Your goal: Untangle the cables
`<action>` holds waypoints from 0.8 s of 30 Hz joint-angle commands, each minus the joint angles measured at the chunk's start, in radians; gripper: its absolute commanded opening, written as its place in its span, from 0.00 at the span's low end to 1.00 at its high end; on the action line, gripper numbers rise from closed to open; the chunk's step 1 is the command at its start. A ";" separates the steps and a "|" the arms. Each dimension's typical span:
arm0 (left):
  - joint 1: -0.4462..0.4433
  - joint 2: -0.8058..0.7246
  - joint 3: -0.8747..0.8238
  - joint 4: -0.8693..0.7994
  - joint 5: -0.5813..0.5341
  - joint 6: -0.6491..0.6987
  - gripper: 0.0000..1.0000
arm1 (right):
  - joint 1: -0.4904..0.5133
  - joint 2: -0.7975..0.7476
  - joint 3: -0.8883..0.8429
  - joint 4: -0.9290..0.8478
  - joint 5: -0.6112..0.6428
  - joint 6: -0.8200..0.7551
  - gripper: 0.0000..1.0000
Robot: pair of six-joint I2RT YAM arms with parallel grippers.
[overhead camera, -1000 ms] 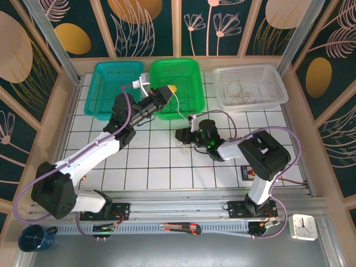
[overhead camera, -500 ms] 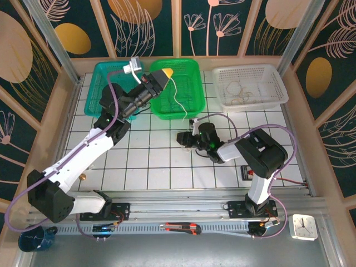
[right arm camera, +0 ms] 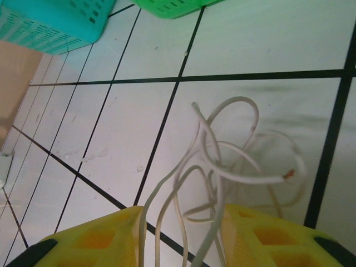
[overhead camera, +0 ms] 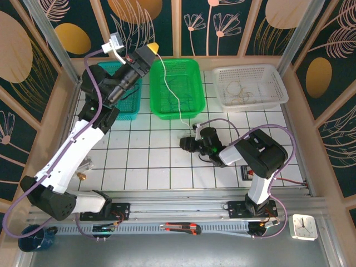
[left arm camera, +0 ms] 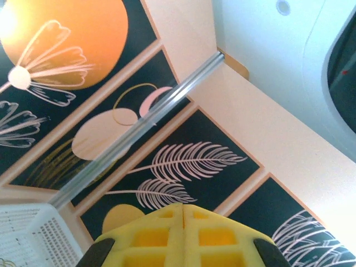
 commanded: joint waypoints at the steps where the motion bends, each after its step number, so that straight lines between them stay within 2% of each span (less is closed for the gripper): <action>1: 0.029 0.017 0.057 -0.033 -0.014 0.031 0.00 | 0.003 -0.017 -0.022 0.028 0.027 0.018 0.40; 19: 0.110 0.137 0.360 -0.157 -0.036 0.105 0.00 | 0.005 -0.031 -0.059 0.019 0.053 0.025 0.51; 22: 0.114 0.156 0.399 -0.172 -0.037 0.107 0.00 | 0.004 -0.036 -0.063 0.012 0.063 0.024 0.51; 24: 0.117 0.168 0.425 -0.186 -0.039 0.113 0.00 | 0.005 -0.036 -0.065 0.011 0.061 0.022 0.48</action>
